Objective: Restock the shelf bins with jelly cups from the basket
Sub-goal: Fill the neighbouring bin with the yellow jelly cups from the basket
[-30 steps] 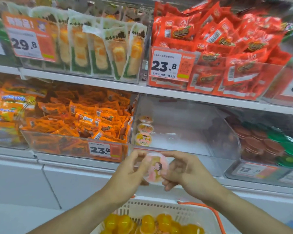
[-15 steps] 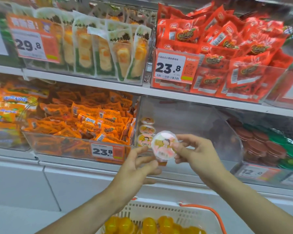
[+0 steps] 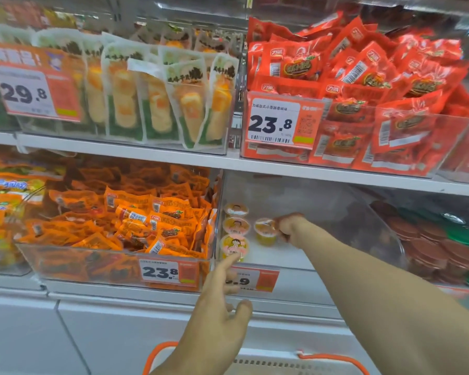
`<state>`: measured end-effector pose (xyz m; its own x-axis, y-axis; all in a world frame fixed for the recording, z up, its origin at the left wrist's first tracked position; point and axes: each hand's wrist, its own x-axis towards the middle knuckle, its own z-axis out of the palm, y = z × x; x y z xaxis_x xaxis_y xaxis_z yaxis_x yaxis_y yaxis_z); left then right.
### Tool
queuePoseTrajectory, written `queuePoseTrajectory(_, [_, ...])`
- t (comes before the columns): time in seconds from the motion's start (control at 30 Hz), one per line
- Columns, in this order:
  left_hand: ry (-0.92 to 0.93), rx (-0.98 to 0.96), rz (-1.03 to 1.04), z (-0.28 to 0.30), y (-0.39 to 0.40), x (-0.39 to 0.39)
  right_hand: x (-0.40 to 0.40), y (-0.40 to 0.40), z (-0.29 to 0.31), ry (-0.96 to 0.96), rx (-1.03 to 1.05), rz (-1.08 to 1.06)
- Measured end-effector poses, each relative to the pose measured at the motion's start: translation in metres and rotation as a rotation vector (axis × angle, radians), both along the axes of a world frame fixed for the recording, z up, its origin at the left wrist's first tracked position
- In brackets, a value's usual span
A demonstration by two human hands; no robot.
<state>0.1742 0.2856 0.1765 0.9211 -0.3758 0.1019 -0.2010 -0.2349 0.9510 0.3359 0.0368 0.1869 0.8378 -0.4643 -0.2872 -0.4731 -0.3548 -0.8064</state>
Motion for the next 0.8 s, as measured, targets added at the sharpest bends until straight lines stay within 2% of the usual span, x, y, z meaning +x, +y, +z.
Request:
queuePoseTrajectory(0.07, [-0.007, 0.026, 0.017, -0.005, 0.000, 0.004, 0.009, 0.005, 0.007, 0.045, -0.091, -0.031])
queuePoseTrajectory(0.17, [-0.017, 0.063, 0.038, -0.012, 0.000, 0.010, 0.024, 0.007, 0.009, -0.028, -0.195, -0.094])
queuePoseTrajectory(0.23, [-0.019, 0.073, 0.049, -0.016, -0.001, 0.014, 0.030, 0.010, 0.007, -0.002, -0.278, -0.077])
queuePoseTrajectory(0.33, [-0.023, 0.079, 0.064, -0.019, -0.003, 0.018, 0.035, 0.008, -0.001, -0.088, -0.036, -0.221])
queuePoseTrajectory(0.47, [-0.036, 0.078, 0.082, -0.022, -0.006, 0.019, 0.030, 0.009, -0.006, -0.039, 0.164, -0.121])
queuePoseTrajectory(0.8, [-0.034, 0.077, 0.052, -0.021, -0.005, 0.019, 0.029, 0.015, -0.013, -0.093, 0.239, -0.263])
